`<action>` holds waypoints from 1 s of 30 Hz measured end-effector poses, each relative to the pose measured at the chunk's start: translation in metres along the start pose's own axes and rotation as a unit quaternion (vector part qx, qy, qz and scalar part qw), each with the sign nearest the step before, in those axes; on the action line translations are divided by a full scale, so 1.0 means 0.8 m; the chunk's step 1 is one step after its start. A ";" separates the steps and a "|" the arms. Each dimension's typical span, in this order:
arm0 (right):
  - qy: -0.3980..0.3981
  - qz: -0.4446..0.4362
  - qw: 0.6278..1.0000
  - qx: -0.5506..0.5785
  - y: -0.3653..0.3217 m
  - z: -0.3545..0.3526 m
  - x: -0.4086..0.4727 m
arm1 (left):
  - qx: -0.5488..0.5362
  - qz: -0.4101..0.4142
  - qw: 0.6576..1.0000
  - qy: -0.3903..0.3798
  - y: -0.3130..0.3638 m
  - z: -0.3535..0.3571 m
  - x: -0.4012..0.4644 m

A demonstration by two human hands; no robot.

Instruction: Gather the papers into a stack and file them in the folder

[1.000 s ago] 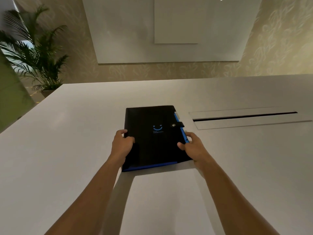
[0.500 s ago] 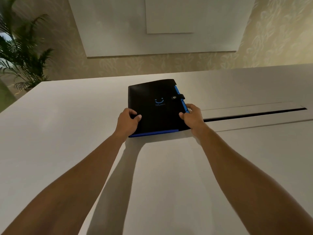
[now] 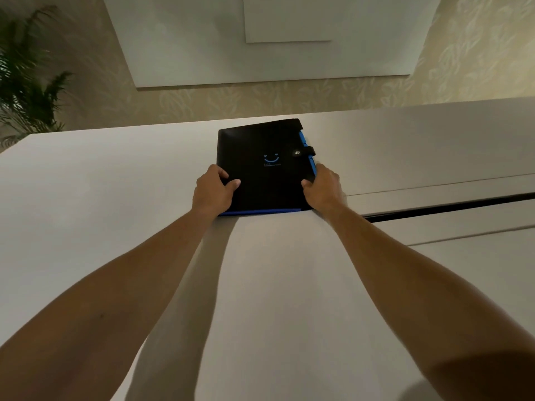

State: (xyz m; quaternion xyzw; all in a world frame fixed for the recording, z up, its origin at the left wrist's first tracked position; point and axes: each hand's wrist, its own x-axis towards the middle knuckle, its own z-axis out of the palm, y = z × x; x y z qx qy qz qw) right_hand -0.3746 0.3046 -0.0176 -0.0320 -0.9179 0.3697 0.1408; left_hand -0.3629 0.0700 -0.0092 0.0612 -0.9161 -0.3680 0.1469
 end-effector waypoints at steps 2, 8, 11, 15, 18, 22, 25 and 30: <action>0.001 -0.012 0.998 -0.054 0.004 0.007 0.005 | 0.010 -0.010 1.000 0.001 -0.003 0.007 0.009; 0.027 -0.060 0.969 -0.238 0.008 0.013 -0.002 | 0.170 0.005 0.985 0.022 -0.014 0.010 0.022; 0.041 -0.077 0.967 -0.240 0.006 0.005 -0.013 | 0.145 -0.004 0.989 -0.015 -0.013 0.002 0.014; 0.044 -0.127 0.968 -0.210 -0.010 0.003 -0.039 | 0.125 0.086 0.988 0.037 -0.007 -0.006 -0.025; 0.028 -0.166 0.965 -0.203 -0.015 0.014 -0.070 | 0.140 0.134 0.979 0.070 -0.006 -0.005 -0.057; -0.041 -0.132 0.964 -0.228 -0.006 0.027 -0.087 | 0.159 0.120 0.980 0.001 -0.009 0.002 -0.076; -0.078 -0.112 0.960 -0.243 -0.007 0.026 -0.084 | 0.185 0.104 0.975 -0.067 -0.012 0.001 -0.080; -0.039 -0.121 0.950 -0.285 -0.020 0.014 -0.096 | 0.174 0.108 0.973 -0.108 -0.007 -0.011 -0.089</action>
